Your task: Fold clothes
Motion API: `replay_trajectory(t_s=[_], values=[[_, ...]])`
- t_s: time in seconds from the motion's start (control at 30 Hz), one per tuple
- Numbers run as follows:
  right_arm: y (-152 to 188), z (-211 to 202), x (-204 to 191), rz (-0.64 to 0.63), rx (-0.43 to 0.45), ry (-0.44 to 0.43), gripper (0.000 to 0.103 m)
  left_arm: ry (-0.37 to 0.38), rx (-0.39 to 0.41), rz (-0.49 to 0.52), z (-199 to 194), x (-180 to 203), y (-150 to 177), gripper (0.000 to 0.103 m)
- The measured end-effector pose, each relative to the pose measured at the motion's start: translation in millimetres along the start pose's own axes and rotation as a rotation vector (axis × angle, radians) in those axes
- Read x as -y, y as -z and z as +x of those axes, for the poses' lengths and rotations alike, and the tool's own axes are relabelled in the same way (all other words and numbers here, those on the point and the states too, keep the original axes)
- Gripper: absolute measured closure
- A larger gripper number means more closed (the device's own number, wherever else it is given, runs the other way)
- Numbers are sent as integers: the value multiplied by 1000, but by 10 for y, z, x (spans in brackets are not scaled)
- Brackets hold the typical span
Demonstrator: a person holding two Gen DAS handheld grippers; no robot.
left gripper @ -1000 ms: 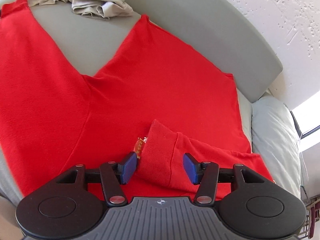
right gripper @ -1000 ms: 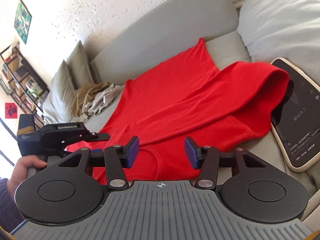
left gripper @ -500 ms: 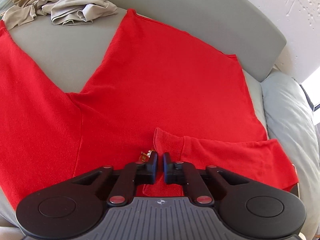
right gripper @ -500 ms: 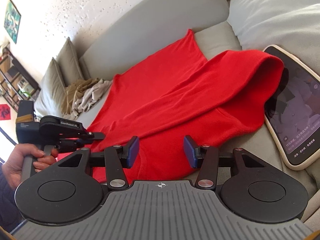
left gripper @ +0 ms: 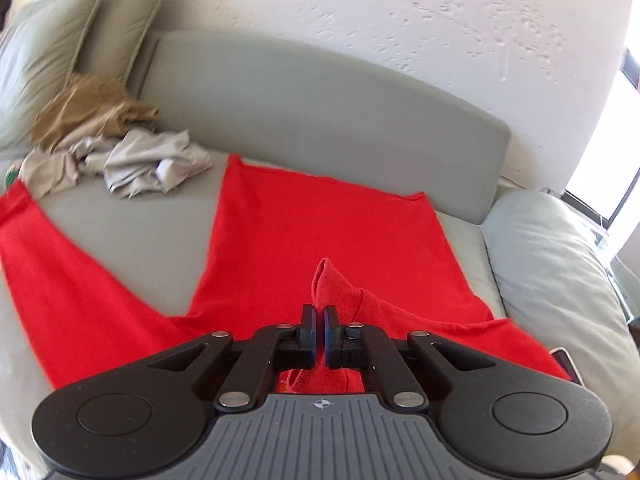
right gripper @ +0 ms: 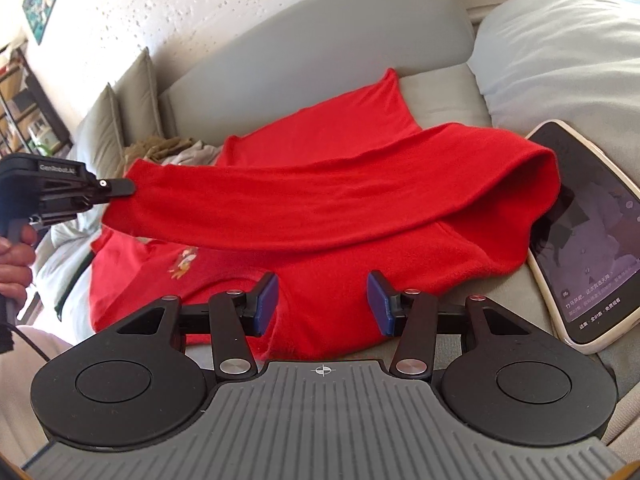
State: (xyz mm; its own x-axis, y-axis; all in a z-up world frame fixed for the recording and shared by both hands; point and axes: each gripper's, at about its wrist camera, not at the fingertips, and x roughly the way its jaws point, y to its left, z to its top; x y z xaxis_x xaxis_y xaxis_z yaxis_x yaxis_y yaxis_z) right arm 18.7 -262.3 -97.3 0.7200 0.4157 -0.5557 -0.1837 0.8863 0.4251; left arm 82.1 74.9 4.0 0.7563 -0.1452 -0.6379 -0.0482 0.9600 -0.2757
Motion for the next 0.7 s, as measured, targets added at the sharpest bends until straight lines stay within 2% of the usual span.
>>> replay_trajectory(t_s=[0.1, 0.37, 0.6, 0.67, 0.7], values=[[-1, -5, 1, 6, 0, -1, 52, -46, -33, -35, 38, -190, -27, 101], [-12, -7, 5, -1, -2, -2, 51, -172, -114, -33, 198, -459, 81, 101], [-3, -5, -11, -7, -3, -1, 50, -227, -163, -14, 304, -493, 157, 101], [-3, -4, -15, -10, -3, -1, 50, -251, -200, 1, 377, -494, 193, 100], [-3, -4, -16, -12, -3, -1, 49, -269, -212, 8, 404, -494, 215, 94]])
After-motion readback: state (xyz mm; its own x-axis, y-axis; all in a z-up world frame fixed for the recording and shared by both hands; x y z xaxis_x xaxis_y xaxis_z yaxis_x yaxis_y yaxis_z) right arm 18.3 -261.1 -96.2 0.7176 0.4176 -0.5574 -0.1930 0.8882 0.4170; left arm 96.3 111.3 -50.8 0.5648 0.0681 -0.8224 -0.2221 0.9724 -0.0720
